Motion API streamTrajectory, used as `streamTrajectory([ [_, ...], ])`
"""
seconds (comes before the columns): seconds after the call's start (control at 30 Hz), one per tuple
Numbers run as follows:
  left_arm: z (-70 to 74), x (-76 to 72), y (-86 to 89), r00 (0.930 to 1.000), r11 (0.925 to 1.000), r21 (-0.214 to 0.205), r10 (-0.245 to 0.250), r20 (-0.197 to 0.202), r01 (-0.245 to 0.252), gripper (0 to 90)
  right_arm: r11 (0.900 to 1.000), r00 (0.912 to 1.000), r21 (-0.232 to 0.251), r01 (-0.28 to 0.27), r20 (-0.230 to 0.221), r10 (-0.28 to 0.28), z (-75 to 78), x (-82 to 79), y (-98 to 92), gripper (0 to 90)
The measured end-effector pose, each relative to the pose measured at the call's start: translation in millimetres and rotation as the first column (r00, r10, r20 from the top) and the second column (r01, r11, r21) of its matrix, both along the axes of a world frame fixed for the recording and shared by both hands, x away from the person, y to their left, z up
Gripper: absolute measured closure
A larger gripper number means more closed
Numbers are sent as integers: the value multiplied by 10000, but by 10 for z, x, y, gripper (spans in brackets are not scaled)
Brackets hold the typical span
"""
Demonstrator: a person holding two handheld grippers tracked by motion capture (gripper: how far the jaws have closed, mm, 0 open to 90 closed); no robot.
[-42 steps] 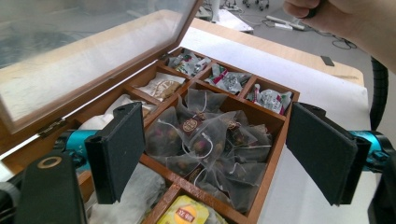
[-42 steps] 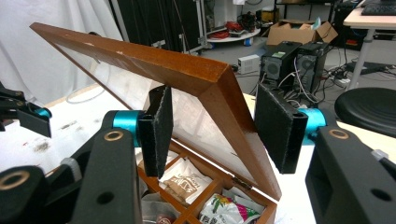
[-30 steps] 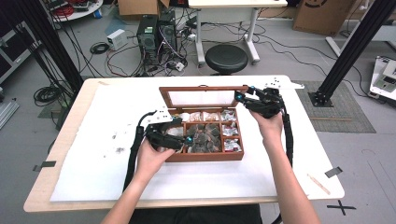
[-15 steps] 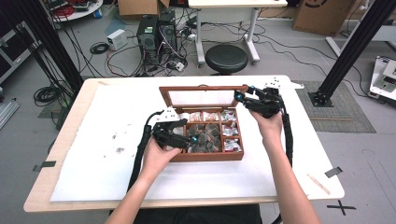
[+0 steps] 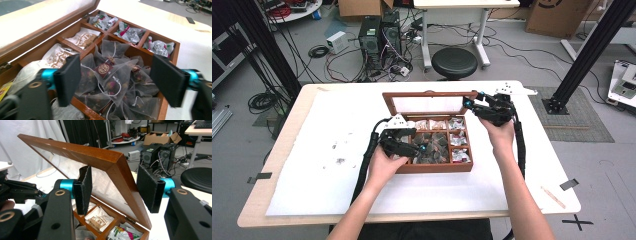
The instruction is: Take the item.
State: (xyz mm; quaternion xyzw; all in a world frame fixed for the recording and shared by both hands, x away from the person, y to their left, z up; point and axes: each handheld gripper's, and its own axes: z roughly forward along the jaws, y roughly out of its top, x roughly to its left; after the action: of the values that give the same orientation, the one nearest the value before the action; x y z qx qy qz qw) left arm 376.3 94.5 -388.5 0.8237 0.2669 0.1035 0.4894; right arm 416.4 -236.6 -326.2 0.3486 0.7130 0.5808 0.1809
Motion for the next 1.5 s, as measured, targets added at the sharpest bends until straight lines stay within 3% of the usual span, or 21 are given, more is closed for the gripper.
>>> streamTrajectory([
  [0.13, -37, 21, -60, 9996, 9994, 319, -101, -252, 109, 291, 10000, 10000, -11, -6, 2, 6, 0, 2, -2, 480],
  [0.37, -82, 12, -199, 9997, 9939, 1068, -260, 1, 258, 319, 10000, 10000, 16, -23, 10, 23, -3, 5, -3, 479],
  [0.5, -93, 11, -281, 9993, 9908, 1300, -367, -80, 374, 322, 10000, 10000, 22, -25, 5, 25, -3, 6, -4, 479],
  [0.8, -108, 35, -373, 9970, 9788, 1917, -645, -429, 716, 490, 10000, 10000, 11, -32, 13, 32, -4, 7, -5, 479],
  [1.23, -99, 43, -353, 9979, 9751, 2126, -592, -247, 631, 732, 10000, 10000, 35, -51, -16, 51, -7, 13, -8, 479],
  [1.5, -68, 24, -340, 9978, 9768, 2041, -654, -53, 651, 816, 10000, 10000, 29, -60, -15, 60, -7, 12, -9, 479],
])
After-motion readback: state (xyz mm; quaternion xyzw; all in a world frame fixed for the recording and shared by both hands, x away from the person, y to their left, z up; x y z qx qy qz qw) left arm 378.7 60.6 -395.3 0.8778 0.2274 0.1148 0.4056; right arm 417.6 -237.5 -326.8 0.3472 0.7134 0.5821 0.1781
